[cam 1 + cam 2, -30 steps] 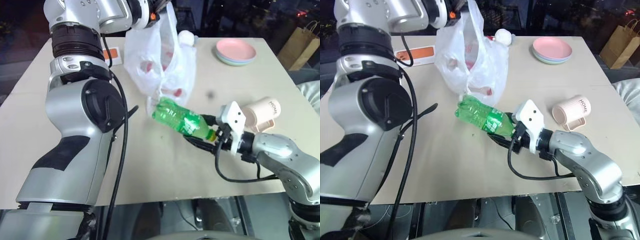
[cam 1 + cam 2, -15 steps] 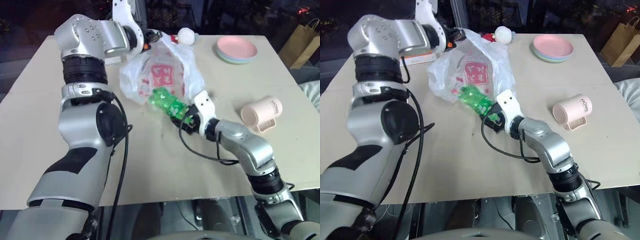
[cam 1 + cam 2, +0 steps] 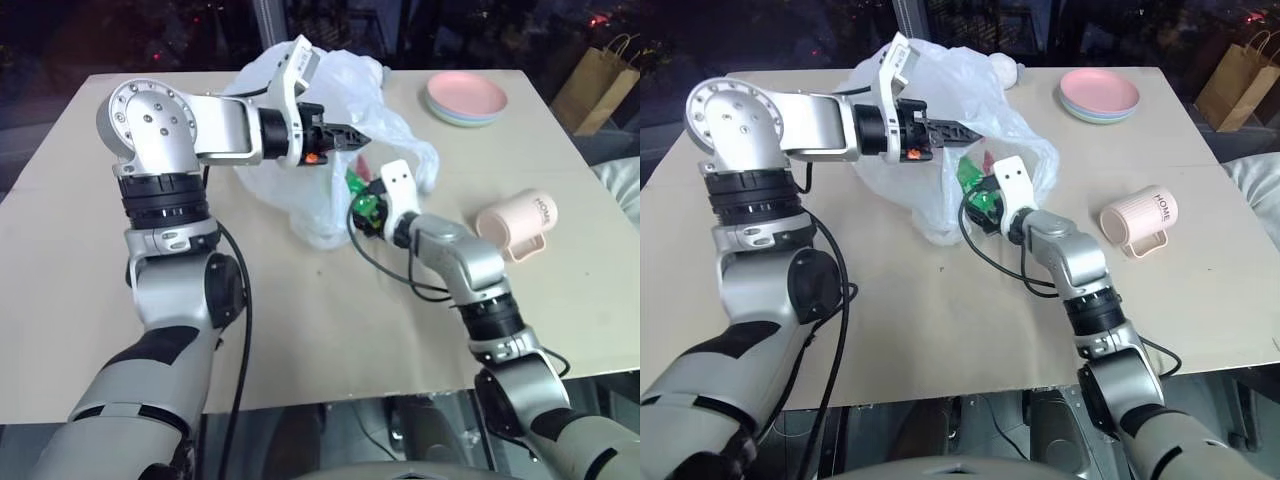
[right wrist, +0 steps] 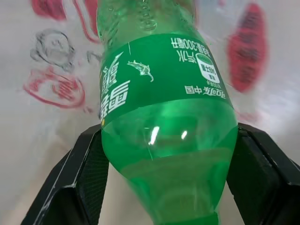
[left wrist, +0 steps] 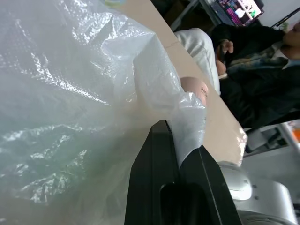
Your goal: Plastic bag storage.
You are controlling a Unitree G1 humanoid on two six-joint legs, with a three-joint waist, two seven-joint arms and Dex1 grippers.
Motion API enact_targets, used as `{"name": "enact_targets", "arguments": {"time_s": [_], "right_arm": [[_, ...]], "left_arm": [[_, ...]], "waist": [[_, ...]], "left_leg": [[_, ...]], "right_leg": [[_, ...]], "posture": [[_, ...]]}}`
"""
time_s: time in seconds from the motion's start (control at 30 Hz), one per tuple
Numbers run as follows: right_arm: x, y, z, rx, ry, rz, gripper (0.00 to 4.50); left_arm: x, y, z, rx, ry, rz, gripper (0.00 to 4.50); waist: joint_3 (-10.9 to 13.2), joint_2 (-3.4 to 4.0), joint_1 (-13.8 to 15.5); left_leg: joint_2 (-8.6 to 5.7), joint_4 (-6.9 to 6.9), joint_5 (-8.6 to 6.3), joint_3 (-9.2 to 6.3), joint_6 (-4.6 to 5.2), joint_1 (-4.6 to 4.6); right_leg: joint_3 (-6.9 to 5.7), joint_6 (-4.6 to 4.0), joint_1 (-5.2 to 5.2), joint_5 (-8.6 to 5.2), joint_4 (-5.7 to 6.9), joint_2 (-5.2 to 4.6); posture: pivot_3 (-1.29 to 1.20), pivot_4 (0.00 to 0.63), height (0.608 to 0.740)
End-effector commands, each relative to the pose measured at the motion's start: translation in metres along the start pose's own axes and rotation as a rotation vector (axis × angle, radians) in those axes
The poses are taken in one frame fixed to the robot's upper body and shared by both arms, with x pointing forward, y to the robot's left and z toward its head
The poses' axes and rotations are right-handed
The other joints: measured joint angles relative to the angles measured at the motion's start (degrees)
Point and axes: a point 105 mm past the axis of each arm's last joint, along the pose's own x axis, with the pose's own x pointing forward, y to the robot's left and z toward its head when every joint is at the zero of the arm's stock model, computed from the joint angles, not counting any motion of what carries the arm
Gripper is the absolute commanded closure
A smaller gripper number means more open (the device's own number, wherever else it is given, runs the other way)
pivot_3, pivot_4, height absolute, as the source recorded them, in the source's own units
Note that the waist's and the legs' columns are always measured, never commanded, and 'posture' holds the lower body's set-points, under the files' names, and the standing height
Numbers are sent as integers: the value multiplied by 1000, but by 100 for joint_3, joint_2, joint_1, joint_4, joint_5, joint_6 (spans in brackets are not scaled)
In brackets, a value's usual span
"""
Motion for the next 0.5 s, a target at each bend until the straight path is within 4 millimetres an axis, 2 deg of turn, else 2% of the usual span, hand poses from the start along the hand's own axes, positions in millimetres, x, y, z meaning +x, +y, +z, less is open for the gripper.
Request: {"name": "enact_targets", "arguments": {"time_s": [0.03,0.13,0.27,0.4,0.43,0.47,0.5], "right_arm": [[7,10,39,-37,-142,35,1521],[17,23,47,-18,-178,81,1521],[37,39,47,-15,-181,120,1521],[57,45,41,-22,-177,119,1521],[60,45,40,-26,-178,114,484],[63,44,41,-33,-180,103,113],[64,42,42,-50,-186,92,49]], "left_arm": [[-10,1,5,-33,-63,-13,4500],[-16,18,1,-105,-101,45,4500],[-16,22,-2,-137,-132,64,4500],[-14,22,-3,-182,-168,57,4500],[-14,22,-4,-187,-174,58,4500],[-14,22,-4,-191,-178,61,4500],[-15,23,-4,-194,-184,64,4500]], "waist": [[0,0,-2],[0,0,-8],[-1,-1,9],[-2,-3,33],[-2,-3,40],[-2,-3,42],[-2,-4,27]], "left_leg": [[0,0,1,-1,-1,0],[0,0,2,1,-3,5],[-1,1,5,-1,-8,0],[-2,1,18,0,-30,2],[-2,0,19,-5,-32,0],[-3,1,19,-4,-33,-1],[-5,0,19,-5,-33,-2]], "right_leg": [[0,0,0,0,2,0],[4,0,0,0,6,-1],[1,-1,-2,1,8,-2],[1,-1,-2,1,8,-3],[-5,-2,0,1,6,-4],[-5,-2,0,1,5,-5],[-5,-1,0,1,5,-7]], "posture": [[0,150,740],[0,150,740],[0,150,740],[0,150,740],[0,150,740],[0,150,740],[0,150,740]]}}
